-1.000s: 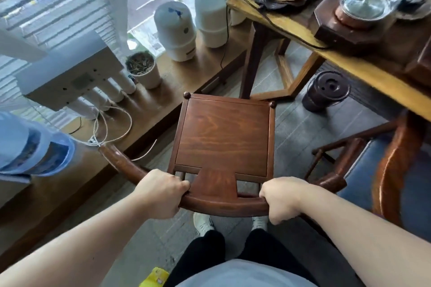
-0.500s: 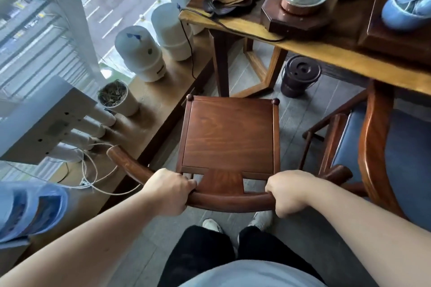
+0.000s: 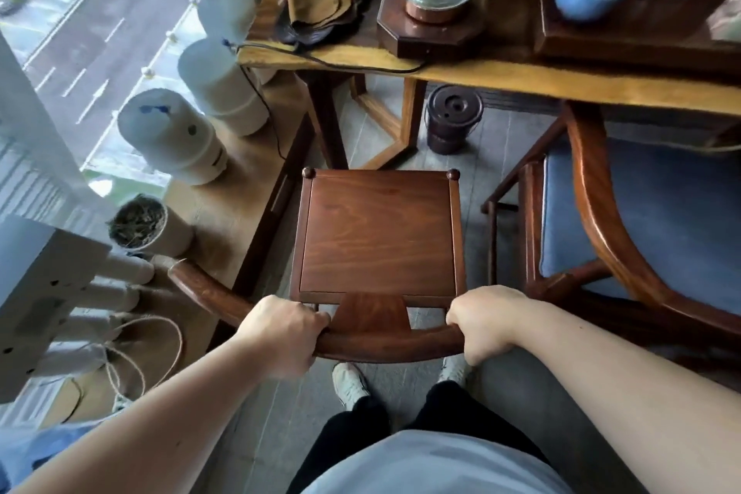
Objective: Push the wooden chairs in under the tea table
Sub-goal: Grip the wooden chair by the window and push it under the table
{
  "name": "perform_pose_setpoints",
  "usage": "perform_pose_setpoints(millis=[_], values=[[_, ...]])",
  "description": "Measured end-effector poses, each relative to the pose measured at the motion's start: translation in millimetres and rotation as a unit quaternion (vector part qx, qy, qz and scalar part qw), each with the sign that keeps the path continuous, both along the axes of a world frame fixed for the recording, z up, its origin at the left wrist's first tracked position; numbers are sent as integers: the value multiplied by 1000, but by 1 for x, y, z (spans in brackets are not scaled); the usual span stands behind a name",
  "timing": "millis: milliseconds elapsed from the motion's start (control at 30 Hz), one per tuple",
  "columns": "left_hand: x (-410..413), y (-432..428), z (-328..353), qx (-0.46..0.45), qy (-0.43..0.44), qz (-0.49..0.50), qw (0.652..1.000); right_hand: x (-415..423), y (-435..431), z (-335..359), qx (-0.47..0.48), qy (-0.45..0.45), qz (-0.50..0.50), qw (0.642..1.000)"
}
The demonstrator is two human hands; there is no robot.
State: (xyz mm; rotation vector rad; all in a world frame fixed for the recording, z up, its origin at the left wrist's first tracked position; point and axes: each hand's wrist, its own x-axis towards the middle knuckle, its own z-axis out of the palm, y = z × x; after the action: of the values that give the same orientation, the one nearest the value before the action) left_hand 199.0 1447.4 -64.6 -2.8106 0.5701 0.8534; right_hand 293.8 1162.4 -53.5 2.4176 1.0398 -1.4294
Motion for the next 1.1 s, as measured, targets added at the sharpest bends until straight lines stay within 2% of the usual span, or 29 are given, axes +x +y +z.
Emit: perform_pose_setpoints(millis=[267, 500, 1100], values=[[41, -8, -6, -27, -26, -57, 998, -4, -20, 3, -1, -13, -72, 997], [75, -16, -11, -19, -31, -80, 996, 1, -37, -1, 62, -118, -117, 984], [119, -44, -1, -9, -19, -104, 994, 45, -59, -4, 49, -122, -115, 985]])
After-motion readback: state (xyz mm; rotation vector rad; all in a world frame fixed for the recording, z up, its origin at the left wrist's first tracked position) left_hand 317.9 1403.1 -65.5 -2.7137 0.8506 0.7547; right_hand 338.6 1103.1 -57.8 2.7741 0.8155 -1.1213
